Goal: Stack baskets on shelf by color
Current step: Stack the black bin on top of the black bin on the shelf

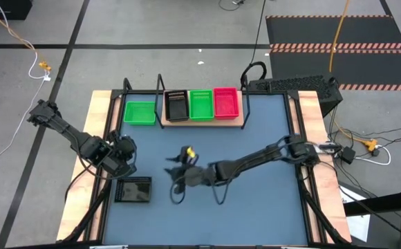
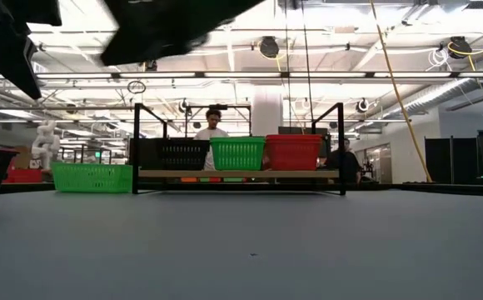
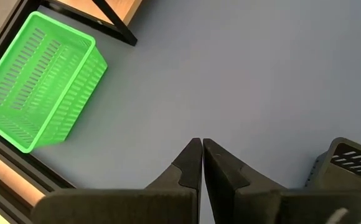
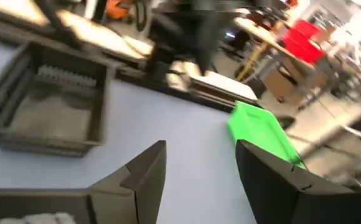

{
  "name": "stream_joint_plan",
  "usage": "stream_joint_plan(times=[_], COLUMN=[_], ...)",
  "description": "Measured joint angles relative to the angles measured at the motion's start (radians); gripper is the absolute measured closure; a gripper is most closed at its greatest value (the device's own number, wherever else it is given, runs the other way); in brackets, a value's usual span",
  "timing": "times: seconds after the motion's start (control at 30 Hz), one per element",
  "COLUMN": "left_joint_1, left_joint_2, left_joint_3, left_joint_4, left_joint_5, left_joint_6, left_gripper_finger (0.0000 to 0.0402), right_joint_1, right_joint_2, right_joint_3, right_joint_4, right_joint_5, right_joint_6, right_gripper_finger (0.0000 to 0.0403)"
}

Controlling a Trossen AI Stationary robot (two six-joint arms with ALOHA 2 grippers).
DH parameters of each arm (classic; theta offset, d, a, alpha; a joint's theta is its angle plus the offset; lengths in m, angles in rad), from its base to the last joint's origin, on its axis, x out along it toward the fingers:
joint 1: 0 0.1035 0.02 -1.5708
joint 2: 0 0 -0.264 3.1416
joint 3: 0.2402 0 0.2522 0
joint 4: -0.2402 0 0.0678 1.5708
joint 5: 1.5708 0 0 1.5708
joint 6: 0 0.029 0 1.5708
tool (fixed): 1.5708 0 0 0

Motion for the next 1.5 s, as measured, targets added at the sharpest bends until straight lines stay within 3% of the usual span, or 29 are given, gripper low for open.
stream_joint_plan(times=[0.37, 0.67, 0.83, 0.97, 1.2, 1.37, 1.5], left_joint_1=[0.0, 0.001, 0.001, 0.001, 0.003, 0.034, 0.066], left_joint_2=[0.0, 0.0, 0.0, 0.0, 0.0, 0.0, 0.0], left_joint_3=[0.0, 0.0, 0.0, 0.0, 0.0, 0.0, 0.0], left_joint_4=[0.012, 0.02, 0.02, 0.025, 0.028, 0.028, 0.028], left_joint_5=[0.001, 0.001, -0.01, -0.041, -0.196, -0.251, -0.275], left_joint_6=[0.018, 0.029, 0.032, 0.058, 0.092, 0.104, 0.121], left_gripper_finger=[0.0382, 0.0382, 0.0382, 0.0382, 0.0382, 0.0382, 0.0382], right_joint_1=[-0.064, -0.046, -0.075, -0.088, -0.092, -0.082, -0.068], right_joint_2=[-0.351, -0.418, -0.386, -0.349, -0.294, -0.294, -0.294], right_joint_3=[-0.488, -0.776, -0.805, -0.804, -0.801, -0.769, -0.675], right_joint_4=[0.37, 0.636, 0.678, 0.739, 0.897, 0.845, 0.67], right_joint_5=[-0.009, -0.009, -0.021, -0.15, -0.191, -0.216, -0.217], right_joint_6=[0.27, 0.418, 0.453, 0.442, 0.402, 0.337, 0.33], right_gripper_finger=[0.0213, 0.0213, 0.0213, 0.0213, 0.0213, 0.0213, 0.0213])
